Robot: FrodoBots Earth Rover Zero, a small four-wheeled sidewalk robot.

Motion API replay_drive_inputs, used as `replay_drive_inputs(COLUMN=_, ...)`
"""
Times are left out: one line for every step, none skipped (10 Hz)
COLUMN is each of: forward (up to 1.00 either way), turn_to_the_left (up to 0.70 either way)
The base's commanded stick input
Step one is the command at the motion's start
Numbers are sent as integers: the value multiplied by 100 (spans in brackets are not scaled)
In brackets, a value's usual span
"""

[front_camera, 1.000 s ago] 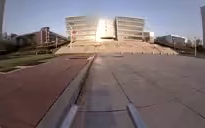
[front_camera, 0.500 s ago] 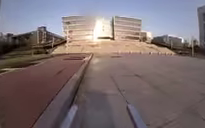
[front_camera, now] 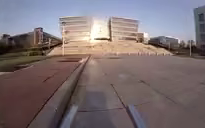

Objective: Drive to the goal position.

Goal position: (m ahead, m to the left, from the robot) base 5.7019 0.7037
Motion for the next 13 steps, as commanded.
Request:
replay_drive_inputs(forward=70, turn_to_the_left=-8)
replay_drive_inputs(forward=70, turn_to_the_left=-1)
replay_drive_inputs(forward=70, turn_to_the_left=0)
replay_drive_inputs(forward=70, turn_to_the_left=0)
replay_drive_inputs(forward=70, turn_to_the_left=0)
replay_drive_inputs(forward=70, turn_to_the_left=0)
replay_drive_inputs(forward=70, turn_to_the_left=0)
replay_drive_inputs(forward=70, turn_to_the_left=0)
replay_drive_inputs(forward=70, turn_to_the_left=0)
replay_drive_inputs(forward=70, turn_to_the_left=0)
replay_drive_inputs(forward=70, turn_to_the_left=0)
replay_drive_inputs(forward=70, turn_to_the_left=0)
replay_drive_inputs(forward=70, turn_to_the_left=0)
